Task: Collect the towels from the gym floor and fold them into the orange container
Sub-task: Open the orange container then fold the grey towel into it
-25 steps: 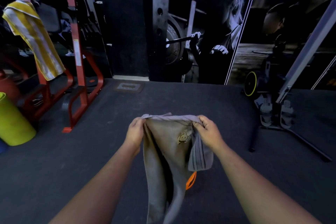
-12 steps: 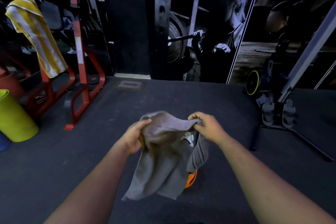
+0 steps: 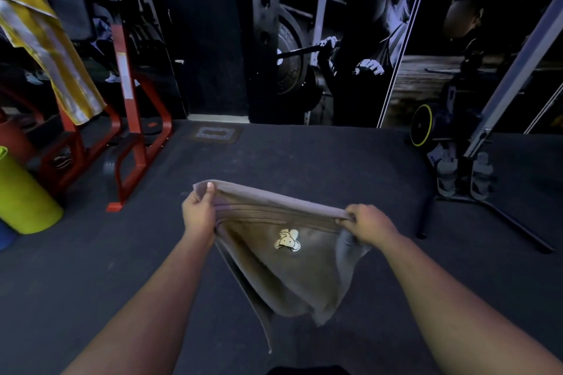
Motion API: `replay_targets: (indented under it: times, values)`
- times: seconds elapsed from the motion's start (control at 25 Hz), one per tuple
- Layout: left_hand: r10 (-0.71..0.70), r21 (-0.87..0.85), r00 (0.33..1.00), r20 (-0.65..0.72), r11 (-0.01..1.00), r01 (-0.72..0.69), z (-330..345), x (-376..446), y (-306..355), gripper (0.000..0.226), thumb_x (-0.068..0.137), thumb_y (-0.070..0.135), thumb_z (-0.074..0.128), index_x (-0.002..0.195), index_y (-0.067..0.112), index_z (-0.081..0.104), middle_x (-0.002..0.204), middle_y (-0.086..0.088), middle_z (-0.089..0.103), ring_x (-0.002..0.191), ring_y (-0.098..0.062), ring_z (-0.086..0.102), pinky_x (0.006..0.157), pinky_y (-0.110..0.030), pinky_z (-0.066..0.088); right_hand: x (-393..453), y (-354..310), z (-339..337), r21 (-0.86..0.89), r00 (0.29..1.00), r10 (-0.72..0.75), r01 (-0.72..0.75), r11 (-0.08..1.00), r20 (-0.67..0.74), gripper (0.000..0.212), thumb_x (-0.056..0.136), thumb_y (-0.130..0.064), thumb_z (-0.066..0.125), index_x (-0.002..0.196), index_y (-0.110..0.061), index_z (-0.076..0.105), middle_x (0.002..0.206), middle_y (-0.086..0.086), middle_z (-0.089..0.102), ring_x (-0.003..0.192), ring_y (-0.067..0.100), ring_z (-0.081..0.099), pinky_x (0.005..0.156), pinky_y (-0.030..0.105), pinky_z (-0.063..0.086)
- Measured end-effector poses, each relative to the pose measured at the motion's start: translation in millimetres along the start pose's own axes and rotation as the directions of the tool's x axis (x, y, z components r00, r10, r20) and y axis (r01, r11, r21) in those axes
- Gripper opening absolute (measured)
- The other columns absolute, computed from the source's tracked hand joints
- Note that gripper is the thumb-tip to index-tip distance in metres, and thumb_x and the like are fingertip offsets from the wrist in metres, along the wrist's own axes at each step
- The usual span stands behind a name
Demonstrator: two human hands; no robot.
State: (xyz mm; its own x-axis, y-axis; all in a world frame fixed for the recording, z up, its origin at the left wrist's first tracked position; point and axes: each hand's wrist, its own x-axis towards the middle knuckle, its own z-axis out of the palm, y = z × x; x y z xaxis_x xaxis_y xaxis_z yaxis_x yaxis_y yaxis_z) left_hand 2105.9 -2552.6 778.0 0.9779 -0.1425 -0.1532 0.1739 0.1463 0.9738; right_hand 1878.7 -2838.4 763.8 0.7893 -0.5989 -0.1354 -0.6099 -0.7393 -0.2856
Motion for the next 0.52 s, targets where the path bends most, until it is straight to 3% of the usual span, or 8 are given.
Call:
replay_targets:
  times: [0.08,0.12,0.2,0.28,0.32,0.44,0.52]
  values:
    - [0.003,0.089,0.999,-0.04,0.996,0.001,-3,6,-9,0.02,0.096,0.032,0.069,0.092,0.012,0.071,0.085,-0.008,0.073,0.082,-0.027,0.072,0.073,-0.044,0.062,-4,3,5,0.292,0.998,0.062,-0.055,0.955,-0.015,0.029,0.089,-0.04,0.072,0.075,-0.02,0.057,0.074,0.001,0.064,0.073,0.021,0.061,0.065,0.034,0.048]
    - [0.003,0.115,0.999,-0.038,0.993,0.002,-3,7,-12,0.021,0.094,0.032,0.07,0.093,0.011,0.07,0.088,-0.009,0.073,0.088,-0.03,0.073,0.08,-0.049,0.06,-8,0,7,0.506,0.996,0.084,-0.071,0.86,-0.002,0.022,0.09,-0.03,0.074,0.082,-0.015,0.06,0.073,0.005,0.065,0.071,0.02,0.06,0.062,0.032,0.047]
    - [-0.011,0.148,1.0,0.018,0.989,0.009,0,9,-20,0.028,0.09,0.035,0.066,0.098,0.008,0.066,0.095,-0.015,0.073,0.097,-0.038,0.071,0.085,-0.051,0.058,-17,-10,6,0.847,0.997,0.045,-0.076,0.526,0.061,0.02,0.091,-0.016,0.074,0.106,-0.011,0.06,0.083,0.014,0.067,0.077,0.023,0.063,0.067,0.031,0.05]
    - [-0.025,0.168,0.995,0.096,0.986,0.008,9,3,-23,0.027,0.092,0.032,0.057,0.099,0.007,0.063,0.098,-0.019,0.071,0.096,-0.038,0.07,0.08,-0.045,0.055,-19,-23,3,0.965,0.998,-0.019,-0.052,0.256,0.059,0.029,0.093,-0.01,0.069,0.12,-0.017,0.059,0.094,0.017,0.069,0.086,0.023,0.068,0.075,0.034,0.054]
    - [-0.014,0.151,0.991,0.135,0.988,-0.006,13,-3,-23,0.019,0.096,0.027,0.054,0.096,0.01,0.062,0.094,-0.016,0.07,0.092,-0.033,0.069,0.078,-0.041,0.053,-20,-31,1,0.981,0.998,-0.05,-0.024,0.193,0.035,0.027,0.095,-0.005,0.065,0.119,-0.017,0.06,0.095,0.015,0.071,0.087,0.021,0.069,0.077,0.033,0.055]
    - [0.051,0.151,0.967,0.25,0.984,-0.091,23,-22,-19,0.016,0.101,0.018,0.059,0.088,0.009,0.063,0.083,-0.01,0.067,0.078,-0.021,0.064,0.072,-0.036,0.052,-26,-51,-3,0.972,0.99,-0.14,0.01,0.235,0.023,0.026,0.098,0.004,0.053,0.11,-0.012,0.069,0.098,0.003,0.075,0.091,0.015,0.067,0.079,0.03,0.056]
    - [0.088,0.152,0.932,0.351,0.977,-0.149,28,-31,-20,0.023,0.101,0.017,0.063,0.091,-0.004,0.064,0.084,-0.015,0.07,0.075,-0.022,0.065,0.071,-0.036,0.053,-28,-61,0,0.968,0.963,-0.251,-0.032,0.249,0.097,0.042,0.094,0.012,0.048,0.123,-0.012,0.066,0.11,0.005,0.074,0.096,0.017,0.069,0.08,0.034,0.059]
